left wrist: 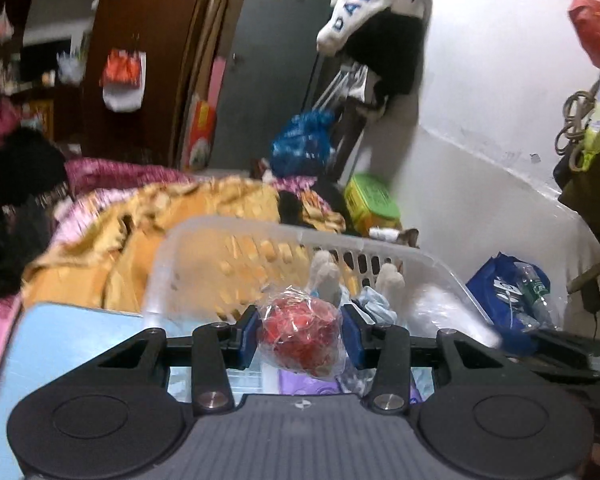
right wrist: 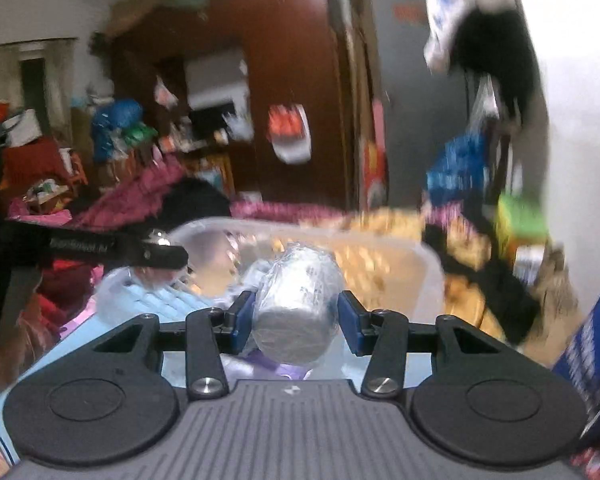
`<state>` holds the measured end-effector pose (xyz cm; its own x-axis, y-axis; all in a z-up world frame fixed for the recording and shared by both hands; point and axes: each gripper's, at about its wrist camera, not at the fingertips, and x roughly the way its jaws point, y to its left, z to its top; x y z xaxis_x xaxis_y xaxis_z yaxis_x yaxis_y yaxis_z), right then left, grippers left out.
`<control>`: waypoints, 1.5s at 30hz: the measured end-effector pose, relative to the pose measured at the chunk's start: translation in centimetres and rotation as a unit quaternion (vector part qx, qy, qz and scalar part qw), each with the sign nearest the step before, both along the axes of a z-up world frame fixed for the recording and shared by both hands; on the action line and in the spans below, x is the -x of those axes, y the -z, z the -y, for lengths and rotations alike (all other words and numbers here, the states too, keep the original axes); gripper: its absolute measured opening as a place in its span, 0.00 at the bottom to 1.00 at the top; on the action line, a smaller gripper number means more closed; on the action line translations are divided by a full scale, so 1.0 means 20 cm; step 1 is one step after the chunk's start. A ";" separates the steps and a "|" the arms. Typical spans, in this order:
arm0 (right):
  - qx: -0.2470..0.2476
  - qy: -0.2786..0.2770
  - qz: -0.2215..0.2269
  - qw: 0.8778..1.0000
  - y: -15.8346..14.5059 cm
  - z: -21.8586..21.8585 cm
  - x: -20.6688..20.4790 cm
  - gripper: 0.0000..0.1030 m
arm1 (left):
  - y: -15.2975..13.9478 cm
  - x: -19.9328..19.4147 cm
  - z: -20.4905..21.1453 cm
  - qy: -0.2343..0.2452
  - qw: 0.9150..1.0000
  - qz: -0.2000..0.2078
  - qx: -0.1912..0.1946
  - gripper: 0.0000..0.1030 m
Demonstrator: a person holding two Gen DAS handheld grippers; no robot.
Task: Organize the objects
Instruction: 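Lower the red item into the basket with the left tool while the right tool drops the roll in, then reach the left tool to the purple tissue box and close on it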
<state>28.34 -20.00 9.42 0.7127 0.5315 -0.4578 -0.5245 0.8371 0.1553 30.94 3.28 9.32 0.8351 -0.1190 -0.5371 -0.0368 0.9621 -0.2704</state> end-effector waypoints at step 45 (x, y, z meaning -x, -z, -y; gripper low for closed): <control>0.016 0.018 0.065 0.998 -0.09 0.11 0.27 1.00 | -0.14 0.42 0.17 0.009 0.994 0.089 -0.066 0.82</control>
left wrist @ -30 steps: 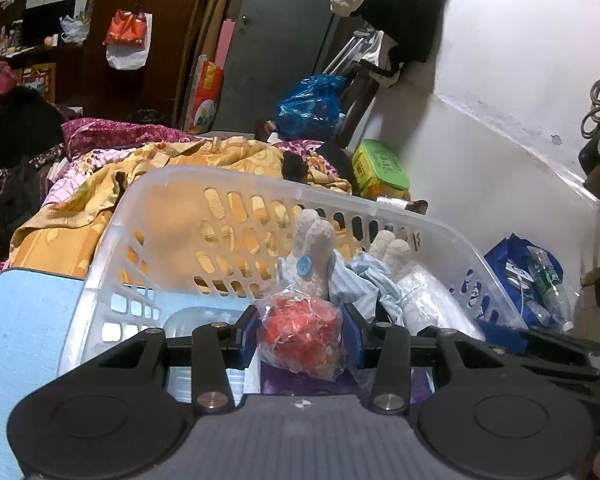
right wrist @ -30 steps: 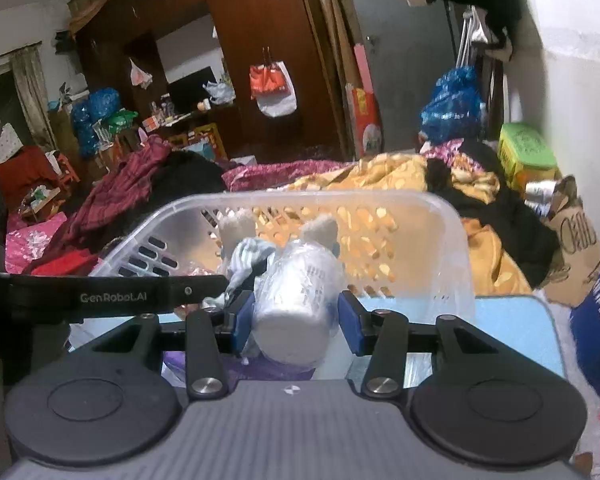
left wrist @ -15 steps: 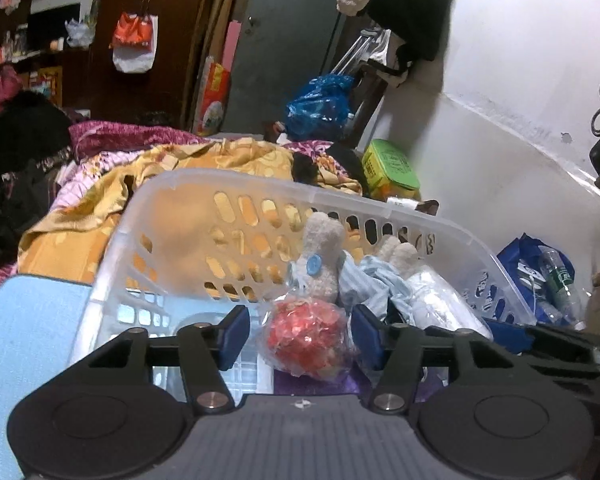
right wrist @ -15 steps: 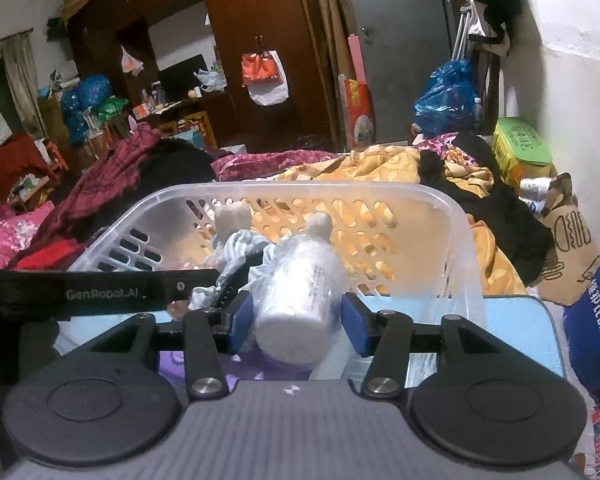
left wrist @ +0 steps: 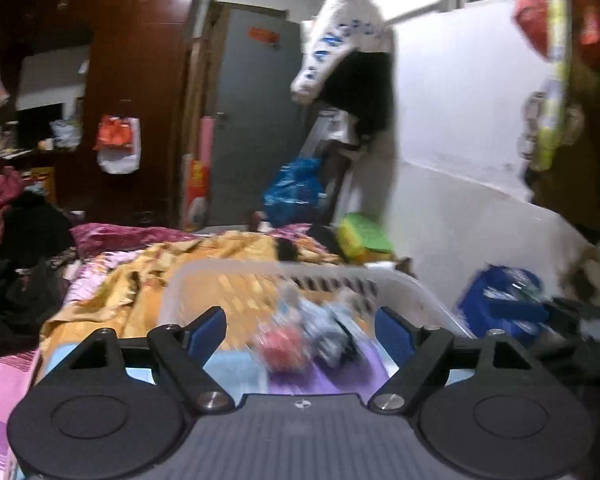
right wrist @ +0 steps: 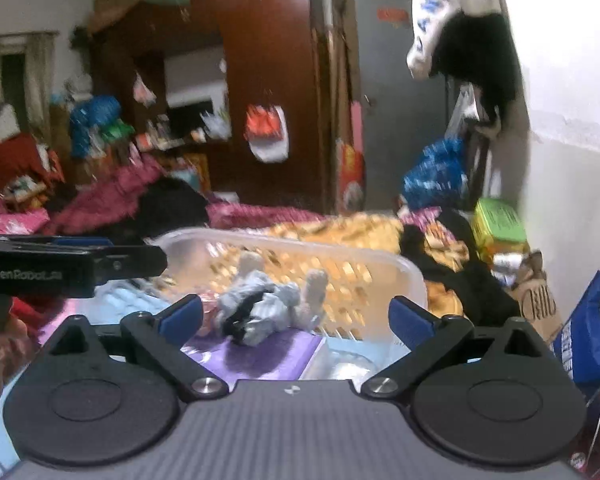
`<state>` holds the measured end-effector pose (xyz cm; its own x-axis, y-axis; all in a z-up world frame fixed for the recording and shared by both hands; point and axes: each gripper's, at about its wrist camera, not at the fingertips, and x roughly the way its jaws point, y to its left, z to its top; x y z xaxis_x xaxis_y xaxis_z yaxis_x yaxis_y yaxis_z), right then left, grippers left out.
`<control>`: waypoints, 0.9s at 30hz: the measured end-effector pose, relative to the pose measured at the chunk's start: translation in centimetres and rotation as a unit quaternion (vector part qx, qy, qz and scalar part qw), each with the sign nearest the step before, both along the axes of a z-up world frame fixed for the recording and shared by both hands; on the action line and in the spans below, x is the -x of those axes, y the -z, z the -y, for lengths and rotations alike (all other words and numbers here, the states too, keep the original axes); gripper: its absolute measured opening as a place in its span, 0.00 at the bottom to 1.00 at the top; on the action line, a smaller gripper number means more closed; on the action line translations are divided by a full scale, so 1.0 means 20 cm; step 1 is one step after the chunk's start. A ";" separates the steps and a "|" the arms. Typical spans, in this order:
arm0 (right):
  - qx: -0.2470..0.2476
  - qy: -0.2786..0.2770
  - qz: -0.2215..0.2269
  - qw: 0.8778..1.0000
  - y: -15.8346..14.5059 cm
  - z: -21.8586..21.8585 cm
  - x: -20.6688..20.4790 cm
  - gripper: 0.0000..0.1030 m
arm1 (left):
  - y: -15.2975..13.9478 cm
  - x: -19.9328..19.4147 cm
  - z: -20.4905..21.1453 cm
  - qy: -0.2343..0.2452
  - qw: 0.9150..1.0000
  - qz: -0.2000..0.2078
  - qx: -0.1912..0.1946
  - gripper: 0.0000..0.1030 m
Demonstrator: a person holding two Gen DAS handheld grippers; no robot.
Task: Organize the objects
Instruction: 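Reach the left tool to the purple tissue box and close on it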
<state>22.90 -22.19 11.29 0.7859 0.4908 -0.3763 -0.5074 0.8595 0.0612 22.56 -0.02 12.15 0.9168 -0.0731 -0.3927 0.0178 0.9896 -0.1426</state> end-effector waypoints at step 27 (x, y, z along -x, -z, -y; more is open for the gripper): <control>-0.022 -0.076 -0.083 0.993 0.51 0.08 0.17 0.65 | 0.57 0.27 0.09 0.038 0.998 -0.054 -0.004 0.82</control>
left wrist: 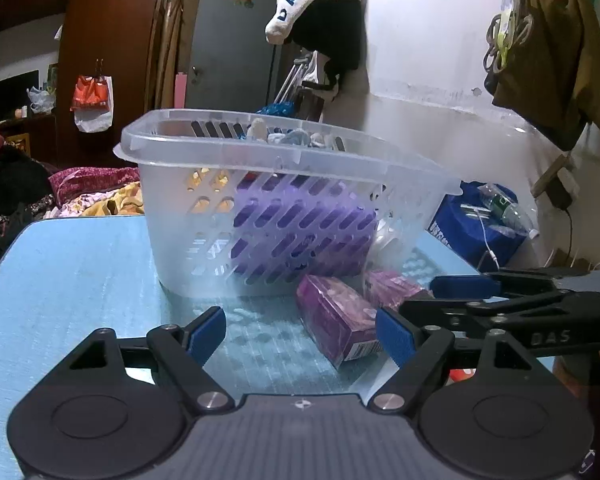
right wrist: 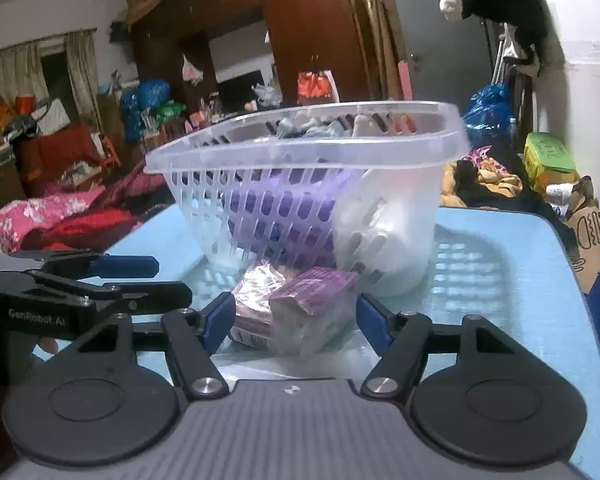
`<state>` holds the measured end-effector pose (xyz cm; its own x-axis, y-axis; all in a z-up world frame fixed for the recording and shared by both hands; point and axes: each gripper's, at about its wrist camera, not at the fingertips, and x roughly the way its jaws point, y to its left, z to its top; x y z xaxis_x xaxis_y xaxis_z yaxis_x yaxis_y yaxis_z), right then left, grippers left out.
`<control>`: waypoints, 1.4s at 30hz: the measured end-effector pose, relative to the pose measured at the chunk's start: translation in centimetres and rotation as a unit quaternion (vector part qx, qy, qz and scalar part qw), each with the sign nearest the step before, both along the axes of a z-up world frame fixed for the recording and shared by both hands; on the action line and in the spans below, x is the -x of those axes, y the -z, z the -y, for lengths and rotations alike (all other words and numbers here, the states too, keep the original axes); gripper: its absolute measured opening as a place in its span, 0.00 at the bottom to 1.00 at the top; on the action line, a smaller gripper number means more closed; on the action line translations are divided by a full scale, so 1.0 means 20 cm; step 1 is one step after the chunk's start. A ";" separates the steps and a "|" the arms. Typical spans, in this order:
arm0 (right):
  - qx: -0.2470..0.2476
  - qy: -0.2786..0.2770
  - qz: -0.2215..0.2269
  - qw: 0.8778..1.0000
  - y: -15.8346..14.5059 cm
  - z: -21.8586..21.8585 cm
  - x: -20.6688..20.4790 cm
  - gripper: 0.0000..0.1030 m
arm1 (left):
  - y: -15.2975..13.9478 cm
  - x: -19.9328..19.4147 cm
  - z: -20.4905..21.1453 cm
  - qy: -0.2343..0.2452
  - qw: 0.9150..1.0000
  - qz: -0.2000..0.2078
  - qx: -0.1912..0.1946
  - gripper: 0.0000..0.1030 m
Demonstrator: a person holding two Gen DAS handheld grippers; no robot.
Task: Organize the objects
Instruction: 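Reach the left tool to the purple tissue box and close on it, then carry the purple box into the basket with the left tool and open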
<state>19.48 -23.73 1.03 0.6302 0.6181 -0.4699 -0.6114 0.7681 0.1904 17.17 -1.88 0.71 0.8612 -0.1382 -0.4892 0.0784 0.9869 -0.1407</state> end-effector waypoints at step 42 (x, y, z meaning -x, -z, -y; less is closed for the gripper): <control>-0.048 0.045 0.067 0.996 -0.07 0.40 0.11 0.41 | 0.03 -0.02 0.44 -0.019 0.993 0.059 -0.102 0.49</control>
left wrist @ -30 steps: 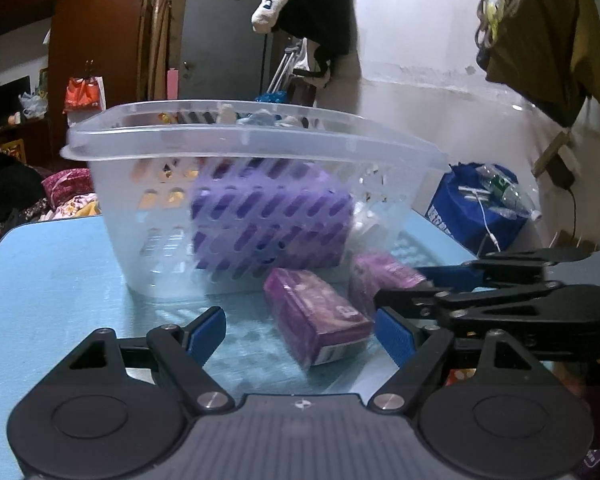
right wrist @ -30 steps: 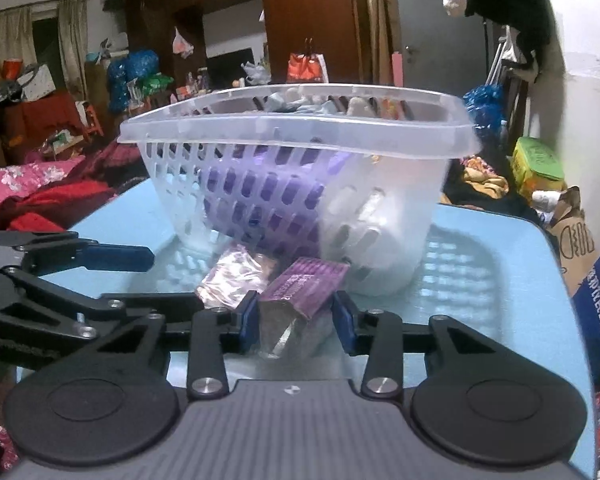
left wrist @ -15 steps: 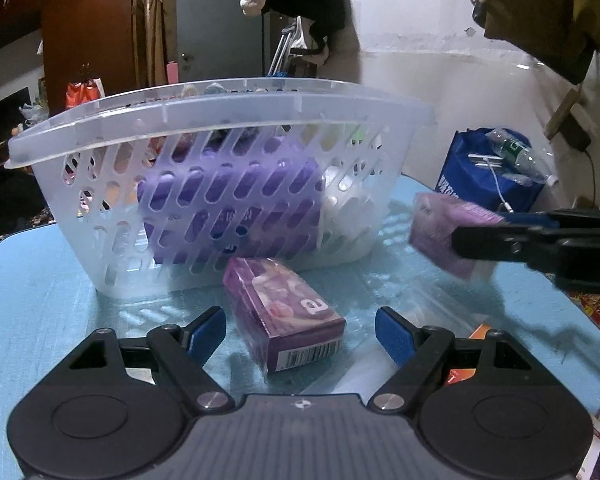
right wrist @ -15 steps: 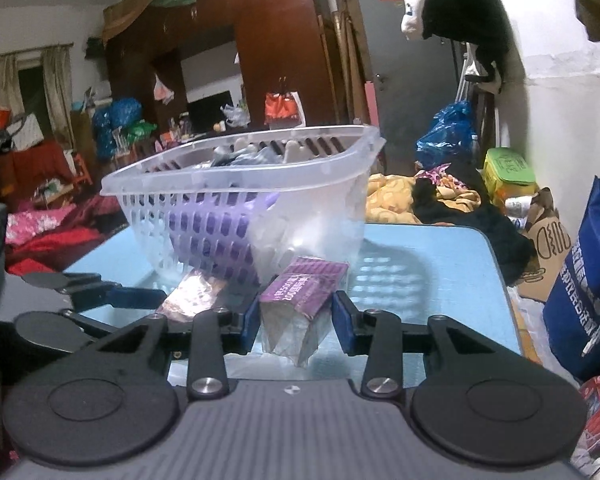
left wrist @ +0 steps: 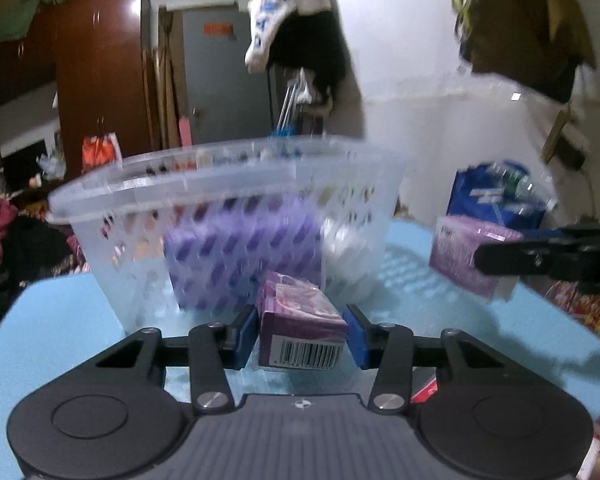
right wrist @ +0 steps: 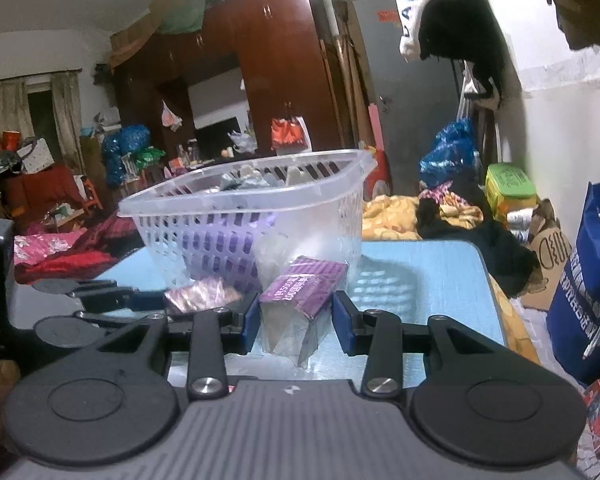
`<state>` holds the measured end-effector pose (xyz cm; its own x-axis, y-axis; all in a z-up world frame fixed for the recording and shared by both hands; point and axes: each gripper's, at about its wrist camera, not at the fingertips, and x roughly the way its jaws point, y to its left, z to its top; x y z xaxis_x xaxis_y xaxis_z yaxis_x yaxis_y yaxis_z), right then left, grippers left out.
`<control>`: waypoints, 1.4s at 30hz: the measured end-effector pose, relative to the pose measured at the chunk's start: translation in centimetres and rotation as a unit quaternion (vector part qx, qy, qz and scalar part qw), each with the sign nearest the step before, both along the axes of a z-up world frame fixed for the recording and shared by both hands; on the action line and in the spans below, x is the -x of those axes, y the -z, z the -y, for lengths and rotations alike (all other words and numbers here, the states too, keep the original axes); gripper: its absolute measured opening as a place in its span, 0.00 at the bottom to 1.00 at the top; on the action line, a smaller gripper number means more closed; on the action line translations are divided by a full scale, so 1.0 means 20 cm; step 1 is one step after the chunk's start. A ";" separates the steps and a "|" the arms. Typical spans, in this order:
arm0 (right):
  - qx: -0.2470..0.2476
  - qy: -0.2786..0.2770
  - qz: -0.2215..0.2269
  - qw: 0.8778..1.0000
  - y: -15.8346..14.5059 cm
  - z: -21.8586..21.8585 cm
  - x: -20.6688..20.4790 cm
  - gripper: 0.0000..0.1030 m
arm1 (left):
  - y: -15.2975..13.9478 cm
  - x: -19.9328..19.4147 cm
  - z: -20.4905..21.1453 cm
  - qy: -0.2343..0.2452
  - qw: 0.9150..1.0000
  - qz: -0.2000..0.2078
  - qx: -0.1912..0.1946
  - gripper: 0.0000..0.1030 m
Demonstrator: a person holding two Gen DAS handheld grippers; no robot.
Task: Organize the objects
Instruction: 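Carry the purple box into the basket with the left tool and open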
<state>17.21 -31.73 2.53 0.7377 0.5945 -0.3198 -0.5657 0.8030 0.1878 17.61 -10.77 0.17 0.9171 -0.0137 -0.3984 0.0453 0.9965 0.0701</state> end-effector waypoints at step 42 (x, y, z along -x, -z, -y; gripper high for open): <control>0.097 0.022 -0.078 0.992 -0.30 -0.50 -0.58 0.41 | -0.45 -0.71 -0.59 -0.078 0.982 -0.162 0.058 0.48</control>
<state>28.84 -21.82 8.55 0.6946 0.4792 -0.5365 -0.5056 0.8557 0.1097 31.87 1.04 9.22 0.7372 0.0551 -0.6735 -0.1077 0.9935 -0.0366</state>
